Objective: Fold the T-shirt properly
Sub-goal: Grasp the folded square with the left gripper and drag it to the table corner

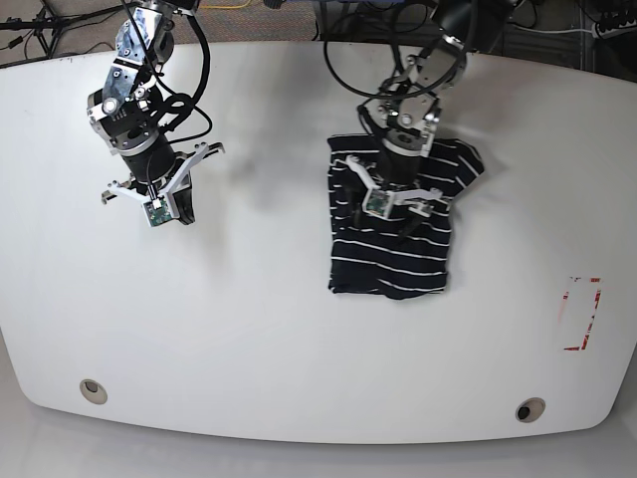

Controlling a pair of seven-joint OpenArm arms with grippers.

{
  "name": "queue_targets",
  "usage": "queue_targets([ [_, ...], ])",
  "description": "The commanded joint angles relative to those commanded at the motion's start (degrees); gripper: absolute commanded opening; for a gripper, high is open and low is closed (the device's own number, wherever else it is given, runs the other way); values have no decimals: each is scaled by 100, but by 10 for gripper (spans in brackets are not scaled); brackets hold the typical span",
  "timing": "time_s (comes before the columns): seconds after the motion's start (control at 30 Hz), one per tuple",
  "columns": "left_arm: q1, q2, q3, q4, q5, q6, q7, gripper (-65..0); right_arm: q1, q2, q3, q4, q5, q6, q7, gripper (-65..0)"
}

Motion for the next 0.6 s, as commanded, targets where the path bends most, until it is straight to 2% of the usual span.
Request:
queue_targets([
  [0.1, 176, -334, -316, 53, -378, -149, 0, -250, 0, -9, -18, 0, 18, 0, 0, -648],
  [0.13, 255, -536, -484, 53, -563, -220, 0, -250, -9, -9, -18, 0, 88, 0, 0, -648],
  [0.3, 510, -1284, -1011, -132, -1169, -853, 0, -251, -18, 35, 9, 0, 299, 0, -167, -648],
  [0.37, 580, -1521, -1292, -237, -1380, -1020, 0, -251, -18, 62, 9, 18, 299, 0, -229, -648],
  [0.43, 624, -1688, -1521, -343, -1530, -1143, 0, -251, -18, 62, 9, 18, 299, 0, -246, -648],
  [0.53, 668, -1943, -2040, -686, -1741, -1547, 0, -251, -18, 79, 9, 9, 299, 0, -246, -648],
  [0.57, 668, -2040, -2251, -870, -1785, -1776, 0, -251, -18, 79, 9, 9, 299, 0, -246, -648],
  [0.6, 668, -2066, -2321, -932, -1793, -1846, 0, -251, -18, 79, 9, 9, 299, 0, -246, -648],
])
